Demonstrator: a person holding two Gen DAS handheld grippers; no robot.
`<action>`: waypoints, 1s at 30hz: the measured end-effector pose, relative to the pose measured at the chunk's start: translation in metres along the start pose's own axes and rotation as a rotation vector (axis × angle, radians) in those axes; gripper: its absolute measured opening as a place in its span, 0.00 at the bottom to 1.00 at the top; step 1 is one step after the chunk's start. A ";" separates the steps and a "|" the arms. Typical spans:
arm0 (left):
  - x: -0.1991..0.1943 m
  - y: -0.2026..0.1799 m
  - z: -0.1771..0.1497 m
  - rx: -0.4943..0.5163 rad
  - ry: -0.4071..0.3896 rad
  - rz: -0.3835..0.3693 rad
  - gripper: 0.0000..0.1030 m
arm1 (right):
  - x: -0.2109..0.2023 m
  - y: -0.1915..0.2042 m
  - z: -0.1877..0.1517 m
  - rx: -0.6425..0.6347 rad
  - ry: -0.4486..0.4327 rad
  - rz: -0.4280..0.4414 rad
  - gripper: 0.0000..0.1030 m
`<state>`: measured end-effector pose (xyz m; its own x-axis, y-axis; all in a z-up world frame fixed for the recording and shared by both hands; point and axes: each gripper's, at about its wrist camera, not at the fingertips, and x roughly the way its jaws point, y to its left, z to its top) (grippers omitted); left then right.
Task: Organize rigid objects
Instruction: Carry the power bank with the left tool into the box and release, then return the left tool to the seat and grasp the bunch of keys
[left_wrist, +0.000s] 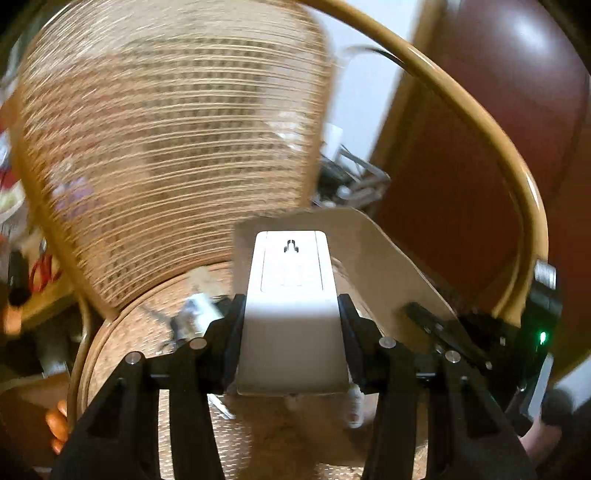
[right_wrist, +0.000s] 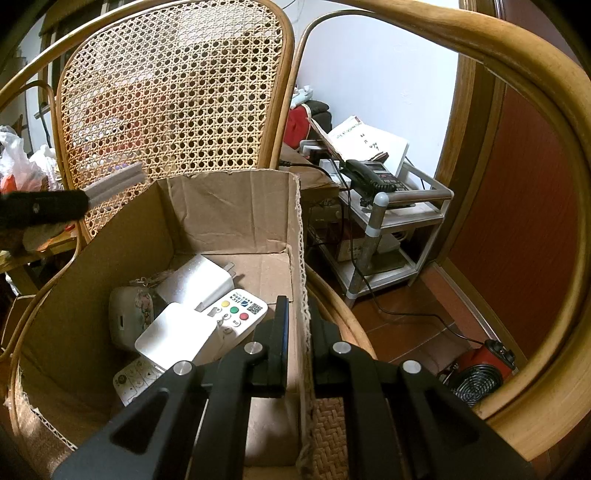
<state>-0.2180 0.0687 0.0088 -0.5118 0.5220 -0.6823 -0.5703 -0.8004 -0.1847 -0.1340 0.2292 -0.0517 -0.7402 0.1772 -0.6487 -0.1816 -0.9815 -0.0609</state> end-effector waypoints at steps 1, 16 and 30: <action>0.006 -0.014 -0.003 0.038 0.009 -0.003 0.45 | 0.000 0.000 0.000 0.000 0.000 0.000 0.09; 0.037 -0.056 -0.019 0.164 0.049 0.088 0.49 | -0.001 0.000 0.000 -0.004 0.003 0.005 0.10; -0.011 -0.001 -0.010 0.148 -0.084 0.314 0.95 | 0.000 -0.002 0.001 -0.009 0.006 0.005 0.10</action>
<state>-0.2054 0.0615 0.0092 -0.7249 0.2844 -0.6274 -0.4603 -0.8776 0.1340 -0.1338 0.2308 -0.0508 -0.7372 0.1715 -0.6535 -0.1720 -0.9830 -0.0640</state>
